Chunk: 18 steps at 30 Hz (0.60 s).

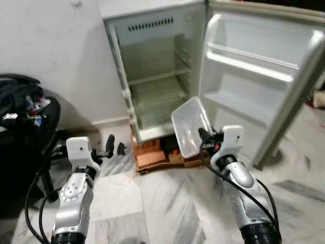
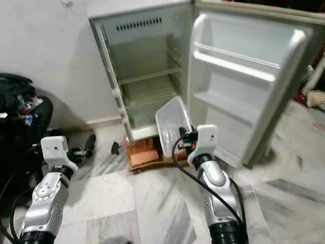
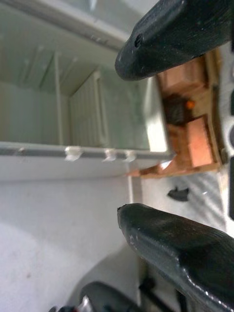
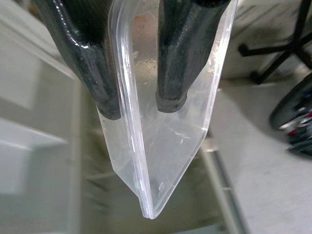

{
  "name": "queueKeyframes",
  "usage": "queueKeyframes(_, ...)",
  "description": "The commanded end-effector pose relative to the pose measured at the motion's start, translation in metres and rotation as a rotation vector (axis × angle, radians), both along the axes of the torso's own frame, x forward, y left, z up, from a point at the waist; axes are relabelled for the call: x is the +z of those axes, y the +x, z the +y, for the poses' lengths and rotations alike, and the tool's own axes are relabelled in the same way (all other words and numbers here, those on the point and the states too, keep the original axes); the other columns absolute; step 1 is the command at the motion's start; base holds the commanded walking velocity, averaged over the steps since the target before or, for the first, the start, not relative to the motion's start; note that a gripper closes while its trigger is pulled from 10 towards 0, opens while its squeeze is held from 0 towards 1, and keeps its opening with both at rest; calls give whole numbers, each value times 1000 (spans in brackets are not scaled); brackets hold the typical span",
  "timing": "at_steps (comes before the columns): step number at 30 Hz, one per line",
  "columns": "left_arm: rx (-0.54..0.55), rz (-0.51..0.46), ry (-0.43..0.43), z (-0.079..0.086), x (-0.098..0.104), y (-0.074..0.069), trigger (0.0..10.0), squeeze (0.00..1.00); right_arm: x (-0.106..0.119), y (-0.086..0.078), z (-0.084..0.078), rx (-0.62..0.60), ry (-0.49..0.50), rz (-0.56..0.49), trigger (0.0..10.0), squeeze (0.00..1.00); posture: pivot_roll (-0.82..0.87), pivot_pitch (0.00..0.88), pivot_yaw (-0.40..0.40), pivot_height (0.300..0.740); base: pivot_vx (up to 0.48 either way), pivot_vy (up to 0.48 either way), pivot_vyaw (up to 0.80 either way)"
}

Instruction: Restocking fridge

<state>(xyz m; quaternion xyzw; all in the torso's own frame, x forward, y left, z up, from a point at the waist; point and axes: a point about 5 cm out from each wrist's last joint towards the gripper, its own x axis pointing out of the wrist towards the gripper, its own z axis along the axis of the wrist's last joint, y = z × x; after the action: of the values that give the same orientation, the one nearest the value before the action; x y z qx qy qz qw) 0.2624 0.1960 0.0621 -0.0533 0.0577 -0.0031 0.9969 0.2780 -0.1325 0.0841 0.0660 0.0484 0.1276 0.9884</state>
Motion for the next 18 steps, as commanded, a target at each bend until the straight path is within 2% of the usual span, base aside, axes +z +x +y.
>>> queueKeyframes(1, 16, 3, 8, 8, 1, 1, 10000, 0, 5, 1, 15, 52, -1, -25, 10000, 0, -54, 0, 39, 740, 442, 0, 0)
queueKeyframes(4, 16, 5, 1, 6, 1, 1, 10000, 0, 6, 1, 15, 57, 2, -27, 10000, 0, -54, 0, 39, 740, 435, 0, 0)
queueKeyframes(11, 11, 11, -7, 4, 0, 1, 10000, 0, 5, 0, 13, 54, 1, -32, 10000, 0, -56, 0, 40, 740, 377, 294, 800)
queueKeyframes(18, 8, 14, -5, 4, -2, 1, 10000, 0, 3, 1, 13, 43, -1, -20, 10000, 0, -54, 0, 37, 740, 344, 334, 0)
